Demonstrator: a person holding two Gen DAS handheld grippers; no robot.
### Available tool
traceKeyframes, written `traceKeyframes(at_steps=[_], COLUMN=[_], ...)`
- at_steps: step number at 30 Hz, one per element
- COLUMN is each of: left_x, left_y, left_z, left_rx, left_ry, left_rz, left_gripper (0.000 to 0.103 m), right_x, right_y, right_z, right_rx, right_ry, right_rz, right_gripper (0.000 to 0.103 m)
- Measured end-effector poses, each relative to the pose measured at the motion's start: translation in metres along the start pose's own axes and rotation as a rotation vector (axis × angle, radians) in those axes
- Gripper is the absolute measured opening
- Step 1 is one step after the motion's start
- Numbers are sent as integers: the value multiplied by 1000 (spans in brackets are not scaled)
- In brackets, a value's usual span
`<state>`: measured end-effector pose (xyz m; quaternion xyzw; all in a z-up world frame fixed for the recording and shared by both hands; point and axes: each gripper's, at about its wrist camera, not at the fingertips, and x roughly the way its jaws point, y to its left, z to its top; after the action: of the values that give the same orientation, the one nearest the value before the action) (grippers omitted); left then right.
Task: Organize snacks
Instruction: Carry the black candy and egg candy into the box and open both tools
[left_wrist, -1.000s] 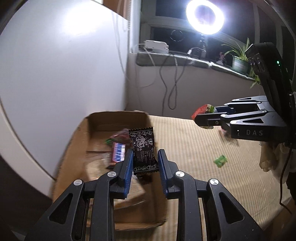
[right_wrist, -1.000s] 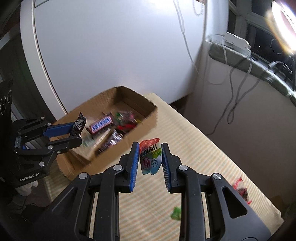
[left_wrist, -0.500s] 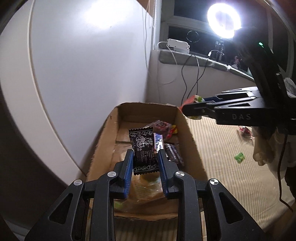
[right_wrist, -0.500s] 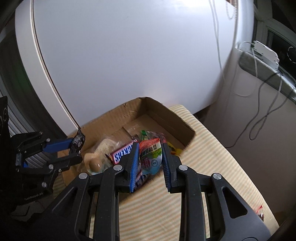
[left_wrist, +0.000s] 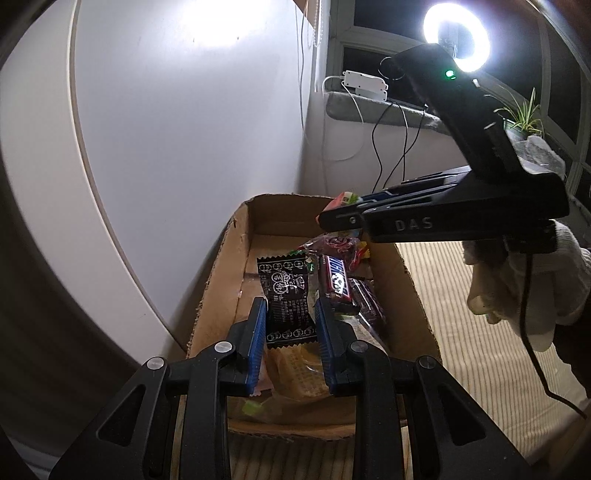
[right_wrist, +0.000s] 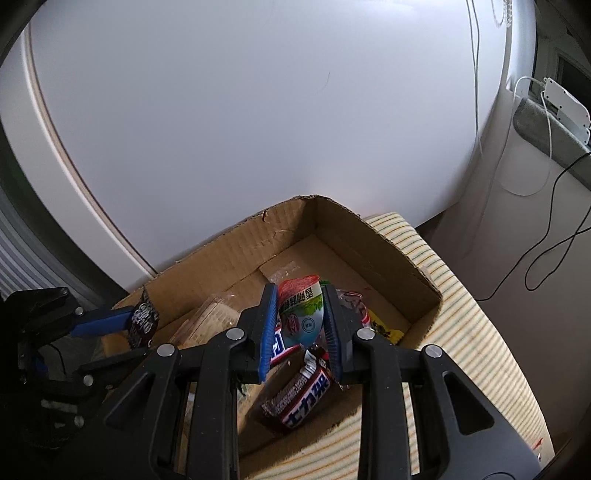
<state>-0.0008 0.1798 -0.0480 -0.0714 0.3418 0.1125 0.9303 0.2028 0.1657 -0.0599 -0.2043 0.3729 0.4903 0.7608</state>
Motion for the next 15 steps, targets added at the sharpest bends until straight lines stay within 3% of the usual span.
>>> traceKeyframes(at_steps=[12,14,15], left_x=[-1,-1,-2], left_y=[-1,-1,-1], left_z=[2,2,2], left_rx=[1,1,2], left_ry=[-5,-9,-10], left_rz=[3,6,8], left_gripper=[25,25,25], right_x=[8,8,8], right_y=[-2,-3,-4], right_z=[3,3,3], right_rx=[7,11,14], right_ry=[10,8,6], right_rz=[-2,-11,-13], right_gripper=[25,28,37])
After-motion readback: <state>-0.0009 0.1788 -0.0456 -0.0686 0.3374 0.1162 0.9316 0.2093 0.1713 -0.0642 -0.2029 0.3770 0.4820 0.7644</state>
